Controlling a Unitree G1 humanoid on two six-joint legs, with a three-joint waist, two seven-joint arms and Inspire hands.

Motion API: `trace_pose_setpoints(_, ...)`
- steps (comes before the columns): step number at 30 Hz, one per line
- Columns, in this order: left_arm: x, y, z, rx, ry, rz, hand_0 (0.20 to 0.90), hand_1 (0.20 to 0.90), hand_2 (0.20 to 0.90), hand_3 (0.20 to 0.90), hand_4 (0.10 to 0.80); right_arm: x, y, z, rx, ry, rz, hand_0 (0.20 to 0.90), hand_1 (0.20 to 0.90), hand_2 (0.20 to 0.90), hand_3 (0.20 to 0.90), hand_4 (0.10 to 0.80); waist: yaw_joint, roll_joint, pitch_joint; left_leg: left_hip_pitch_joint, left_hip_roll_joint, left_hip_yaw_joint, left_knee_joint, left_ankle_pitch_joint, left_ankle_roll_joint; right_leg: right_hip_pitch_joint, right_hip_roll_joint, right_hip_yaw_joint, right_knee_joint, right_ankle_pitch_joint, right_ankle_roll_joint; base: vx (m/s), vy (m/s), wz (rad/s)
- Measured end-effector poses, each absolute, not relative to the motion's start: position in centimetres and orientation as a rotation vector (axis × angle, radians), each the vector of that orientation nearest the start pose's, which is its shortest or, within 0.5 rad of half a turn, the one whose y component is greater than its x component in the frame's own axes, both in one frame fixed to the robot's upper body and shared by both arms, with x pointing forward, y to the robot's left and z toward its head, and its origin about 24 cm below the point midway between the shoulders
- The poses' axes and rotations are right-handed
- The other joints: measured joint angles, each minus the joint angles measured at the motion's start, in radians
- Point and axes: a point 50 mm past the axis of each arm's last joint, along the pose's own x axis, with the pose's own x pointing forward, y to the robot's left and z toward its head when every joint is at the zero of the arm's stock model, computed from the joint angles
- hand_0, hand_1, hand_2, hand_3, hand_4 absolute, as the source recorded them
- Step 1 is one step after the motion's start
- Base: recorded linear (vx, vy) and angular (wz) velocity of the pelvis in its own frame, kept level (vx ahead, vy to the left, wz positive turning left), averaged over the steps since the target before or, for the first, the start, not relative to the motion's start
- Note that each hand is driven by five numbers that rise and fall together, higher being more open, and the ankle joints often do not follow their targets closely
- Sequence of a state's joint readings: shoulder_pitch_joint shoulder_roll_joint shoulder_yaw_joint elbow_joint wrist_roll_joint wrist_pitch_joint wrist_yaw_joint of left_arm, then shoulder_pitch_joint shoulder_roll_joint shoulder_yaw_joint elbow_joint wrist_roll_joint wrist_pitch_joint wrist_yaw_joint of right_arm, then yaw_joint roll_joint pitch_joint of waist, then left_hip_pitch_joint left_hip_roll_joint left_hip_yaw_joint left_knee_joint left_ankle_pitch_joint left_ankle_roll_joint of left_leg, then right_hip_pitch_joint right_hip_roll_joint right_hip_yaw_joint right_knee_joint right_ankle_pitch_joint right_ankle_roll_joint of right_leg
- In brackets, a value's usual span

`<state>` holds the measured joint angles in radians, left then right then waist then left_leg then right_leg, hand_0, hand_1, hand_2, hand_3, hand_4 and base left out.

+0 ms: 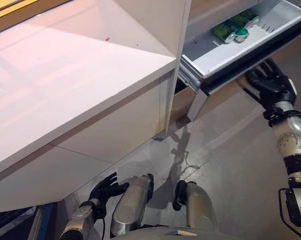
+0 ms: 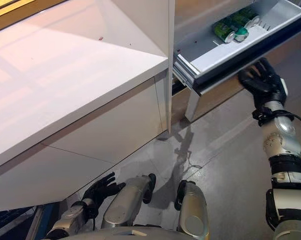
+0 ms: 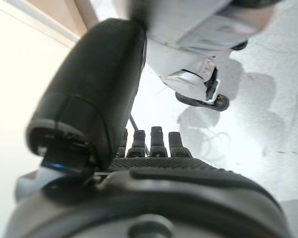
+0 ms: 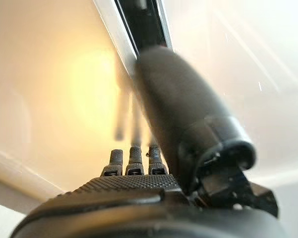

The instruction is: Put drinks into fridge and close the fridge

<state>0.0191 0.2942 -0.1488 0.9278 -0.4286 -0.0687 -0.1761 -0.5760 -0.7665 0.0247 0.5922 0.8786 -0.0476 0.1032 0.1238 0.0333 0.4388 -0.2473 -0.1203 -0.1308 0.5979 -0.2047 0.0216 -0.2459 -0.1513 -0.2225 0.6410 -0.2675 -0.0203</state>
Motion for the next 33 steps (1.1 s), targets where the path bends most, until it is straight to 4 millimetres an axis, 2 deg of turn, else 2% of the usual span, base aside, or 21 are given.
trace_pose_setpoints(10, 15.0, 23.0, -12.7, -0.090, 0.863, 0.003, 0.900, 0.900, 0.900, 0.900, 0.800, 34.9, -25.4, 18.9, 0.038, -0.245, 0.223, 0.900, 0.900, 0.900, 0.900, 0.800, 0.059, -0.001, 0.000, 0.057, 0.016, -0.005, -0.043, 0.006, -0.008, 0.067, 0.017, -0.010, -0.065, 0.004, 0.002, 0.000, -0.027, 0.03)
trace_pose_setpoints(13, 14.6, 23.4, -12.8, -0.085, 0.874, 0.011, 0.900, 0.900, 0.900, 0.900, 0.800, 35.0, -25.4, 18.5, 0.066, -0.243, 0.165, 0.900, 0.900, 0.900, 0.900, 0.800, 0.061, -0.005, -0.002, 0.080, 0.017, 0.002, -0.065, 0.008, -0.002, 0.089, 0.019, -0.004, -0.093, 0.012, 0.010, -0.060, 0.007, -0.07)
trace_pose_setpoints(16, 14.2, 23.7, -12.9, -0.087, 0.892, 0.028, 0.900, 0.900, 0.900, 0.900, 0.800, 34.0, -25.3, 17.1, 0.151, -0.279, 0.079, 0.900, 0.900, 0.900, 0.900, 0.800, 0.042, -0.014, -0.007, 0.100, 0.025, 0.018, -0.113, 0.023, 0.008, 0.101, 0.028, 0.013, -0.147, 0.042, 0.022, -0.065, 0.003, -0.19)
trace_pose_setpoints(17, 14.0, 23.9, -12.9, -0.091, 0.894, 0.036, 0.900, 0.900, 0.900, 0.900, 0.800, 33.6, -25.2, 16.2, 0.183, -0.274, 0.059, 0.900, 0.900, 0.900, 0.900, 0.800, 0.038, -0.019, -0.010, 0.111, 0.029, 0.030, -0.129, 0.027, 0.009, 0.103, 0.033, 0.024, -0.163, 0.052, 0.024, -0.099, 0.001, -0.41)
trace_pose_setpoints(18, 13.7, 24.1, -13.0, -0.094, 0.901, 0.057, 0.900, 0.900, 0.900, 0.900, 0.800, 32.6, -24.8, 14.3, 0.226, -0.263, 0.033, 0.900, 0.900, 0.900, 0.900, 0.800, 0.029, -0.029, -0.020, 0.128, 0.034, 0.045, -0.155, 0.034, 0.012, 0.115, 0.043, 0.044, -0.196, 0.067, 0.028, -0.093, 0.001, -0.51)
trace_pose_setpoints(21, 11.6, 24.7, -13.5, -0.108, 0.936, 0.125, 0.900, 0.900, 0.900, 0.900, 0.800, 28.5, -23.5, 6.6, 0.325, -0.084, 0.015, 0.900, 0.900, 0.900, 0.900, 0.800, -0.019, -0.062, -0.075, 0.176, 0.055, 0.096, -0.237, 0.046, 0.019, 0.145, 0.067, 0.089, -0.289, 0.107, 0.036, -0.080, -0.014, -0.53)
trace_pose_setpoints(22, 11.4, 24.8, -13.6, -0.110, 0.941, 0.132, 0.900, 0.900, 0.900, 0.900, 0.800, 27.8, -23.4, 5.4, 0.334, -0.044, 0.011, 0.900, 0.900, 0.900, 0.900, 0.800, -0.028, -0.064, -0.081, 0.185, 0.057, 0.103, -0.248, 0.048, 0.020, 0.150, 0.070, 0.095, -0.303, 0.113, 0.038, -0.078, -0.029, -0.55)
trace_pose_setpoints(23, 10.2, 24.9, -13.9, -0.115, 0.968, 0.152, 0.900, 0.900, 0.900, 0.900, 0.800, 25.4, -23.3, 1.6, 0.354, 0.089, -0.014, 0.900, 0.900, 0.900, 0.900, 0.800, -0.054, -0.068, -0.117, 0.202, 0.065, 0.123, -0.284, 0.052, 0.024, 0.168, 0.081, 0.113, -0.352, 0.136, 0.042, -0.075, -0.030, -0.42)
trace_pose_setpoints(24, 10.1, 24.9, -13.9, -0.117, 0.971, 0.153, 0.900, 0.900, 0.900, 0.900, 0.800, 24.5, -23.3, 0.2, 0.348, 0.151, -0.021, 0.900, 0.900, 0.900, 0.900, 0.800, -0.068, -0.069, -0.131, 0.210, 0.068, 0.131, -0.298, 0.055, 0.024, 0.173, 0.086, 0.124, -0.370, 0.145, 0.043, -0.096, -0.037, -0.55)
trace_pose_setpoints(25, 9.7, 24.9, -14.0, -0.120, 0.979, 0.157, 0.900, 0.900, 0.900, 0.900, 0.800, 22.3, -23.5, -3.0, 0.338, 0.296, -0.032, 0.900, 0.900, 0.900, 0.900, 0.800, -0.098, -0.072, -0.164, 0.226, 0.072, 0.149, -0.338, 0.068, 0.025, 0.188, 0.092, 0.135, -0.418, 0.169, 0.046, -0.097, -0.034, -0.37)
trace_pose_setpoints(26, 10.0, 24.7, -14.0, -0.124, 0.970, 0.152, 0.900, 0.900, 0.900, 0.900, 0.800, 20.6, -23.7, -4.8, 0.341, 0.384, -0.050, 0.900, 0.900, 0.900, 0.900, 0.800, -0.107, -0.073, -0.186, 0.236, 0.074, 0.155, -0.367, 0.077, 0.026, 0.195, 0.093, 0.139, -0.442, 0.181, 0.047, -0.097, -0.033, -0.30)
trace_pose_setpoints(27, 10.4, 24.6, -13.9, -0.127, 0.959, 0.148, 0.900, 0.900, 0.900, 0.900, 0.800, 19.9, -23.8, -5.6, 0.340, 0.429, -0.058, 0.900, 0.900, 0.900, 0.900, 0.800, -0.111, -0.074, -0.188, 0.249, 0.074, 0.158, -0.382, 0.084, 0.026, 0.205, 0.093, 0.143, -0.456, 0.187, 0.047, -0.090, -0.025, -0.15)
trace_pose_setpoints(29, 11.3, 24.3, -13.7, -0.141, 0.933, 0.135, 0.900, 0.900, 0.900, 0.900, 0.800, 17.2, -23.6, -8.7, 0.346, 0.605, -0.059, 0.900, 0.900, 0.900, 0.900, 0.800, -0.131, -0.082, -0.224, 0.279, 0.080, 0.176, -0.448, 0.110, 0.023, 0.220, 0.097, 0.153, -0.503, 0.205, 0.043, -0.098, -0.022, -0.19)
trace_pose_setpoints(33, 12.0, 23.8, -13.6, -0.159, 0.921, 0.100, 0.900, 0.900, 0.900, 0.900, 0.800, 14.0, -22.9, -12.1, 0.410, 0.792, -0.087, 0.900, 0.900, 0.900, 0.900, 0.800, -0.135, -0.086, -0.274, 0.316, 0.091, 0.178, -0.524, 0.148, 0.009, 0.243, 0.114, 0.154, -0.564, 0.232, 0.031, -0.073, -0.003, -0.06)
